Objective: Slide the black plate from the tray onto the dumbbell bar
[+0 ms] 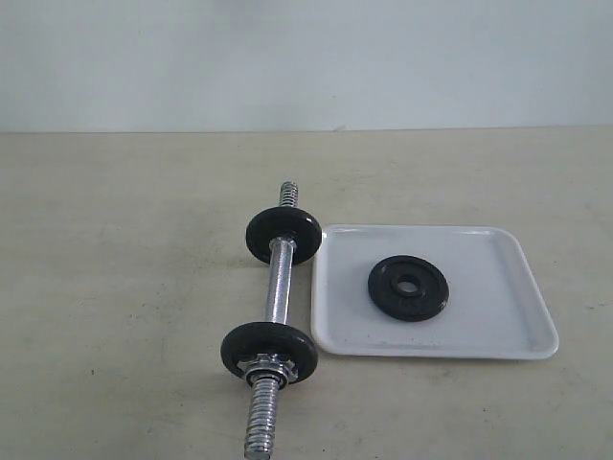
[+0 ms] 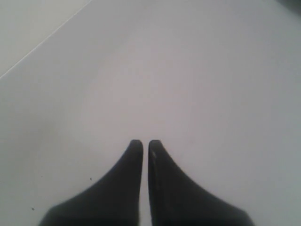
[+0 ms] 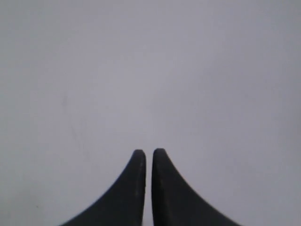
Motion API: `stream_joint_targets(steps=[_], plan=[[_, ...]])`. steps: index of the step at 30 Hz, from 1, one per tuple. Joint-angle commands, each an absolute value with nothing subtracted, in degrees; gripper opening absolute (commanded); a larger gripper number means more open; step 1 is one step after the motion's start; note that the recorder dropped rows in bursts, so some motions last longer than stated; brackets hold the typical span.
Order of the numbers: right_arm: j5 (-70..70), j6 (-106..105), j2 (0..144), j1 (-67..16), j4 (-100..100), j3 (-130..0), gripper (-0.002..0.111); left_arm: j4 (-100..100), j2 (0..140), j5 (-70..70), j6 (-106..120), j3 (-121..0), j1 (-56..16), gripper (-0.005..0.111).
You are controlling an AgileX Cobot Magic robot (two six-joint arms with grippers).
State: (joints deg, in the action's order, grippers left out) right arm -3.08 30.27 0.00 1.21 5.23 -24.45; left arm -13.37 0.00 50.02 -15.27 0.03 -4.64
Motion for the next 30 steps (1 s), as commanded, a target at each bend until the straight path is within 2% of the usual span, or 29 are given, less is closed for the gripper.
stream_joint_targets(steps=[1, 2, 3, 4, 5, 6, 7, 9, 10, 11, 12, 14, 17, 18, 20, 24, 28, 30], plan=[[5.6, 17.6, 0.0, 1.2, 3.5, -24.7, 0.001, -0.5, 0.0, 41.8, -20.5, -0.3, -4.9, 0.004], [6.6, 15.2, 0.0, 1.2, 3.5, -24.7, 0.001, 6.4, 0.0, 35.6, -23.1, -1.8, -4.9, 0.004], [8.5, 9.6, 0.6, 1.2, 3.5, -25.2, 0.003, 25.8, 0.0, 24.4, -33.5, -5.3, -4.9, 0.004], [10.6, 6.5, 1.4, 1.2, 3.5, -26.0, 0.008, 38.3, 0.0, 21.6, -43.0, -7.1, -4.9, 0.005], [15.0, 0.5, 3.3, 1.2, 3.5, -28.6, 0.02, 59.6, 2.3, 21.5, -59.5, -10.8, -4.9, 0.012], [17.9, -2.7, 5.3, 1.2, 3.9, -31.0, 0.035, 70.5, 5.1, 22.6, -69.3, -13.7, -4.9, 0.021], [21.3, -3.5, 8.1, 1.2, 4.2, -34.0, 0.057, 78.8, 8.9, 23.8, -79.3, -17.3, -4.9, 0.037], [25.2, -3.5, 13.2, 1.2, 5.3, -39.1, 0.096, 84.8, 16.9, 24.1, -95.9, -23.1, -4.9, 0.078], [27.0, -3.7, 15.6, 1.2, 6.6, -41.5, 0.105, 85.4, 21.4, 24.5, -101.2, -25.4, -4.9, 0.093], [28.7, -3.9, 18.0, 1.2, 8.0, -43.5, 0.104, 86.5, 26.6, 26.4, -106.4, -28.4, -4.9, 0.107], [29.9, -4.4, 19.6, 1.2, 10.1, -45.1, 0.104, 87.0, 30.7, 29.0, -111.4, -30.9, -4.9, 0.109], [30.5, -8.1, 22.0, 1.2, 15.3, -46.8, 0.104, 90.7, 39.9, 35.8, -116.0, -36.2, -4.9, 0.103], [32.1, -12.5, 23.8, 1.2, 21.6, -46.9, 0.104, 95.6, 55.2, 46.9, -120.4, -44.9, -4.9, 0.076], [32.8, -12.5, 24.1, 1.2, 21.5, -46.9, 0.104, 97.2, 58.3, 48.5, -120.4, -46.5, -4.9, 0.073], [34.8, -14.5, 24.2, 1.2, 21.5, -46.9, 0.104, 99.9, 68.7, 50.7, -120.4, -50.8, -6.8, 0.073], [35.3, -15.1, 24.2, 1.2, 21.5, -46.9, 0.104, 99.9, 80.5, 48.6, -120.4, -53.6, -9.5, 0.073], [37.4, -15.5, 24.2, 1.2, 21.5, -46.9, 0.104, 99.9, 95.3, 40.0, -120.4, -57.6, -14.7, 0.07], [38.6, -15.5, 24.2, 1.2, 21.5, -46.9, 0.104, 99.9, 100.5, 40.6, -120.4, -58.8, -15.4, 0.07]])
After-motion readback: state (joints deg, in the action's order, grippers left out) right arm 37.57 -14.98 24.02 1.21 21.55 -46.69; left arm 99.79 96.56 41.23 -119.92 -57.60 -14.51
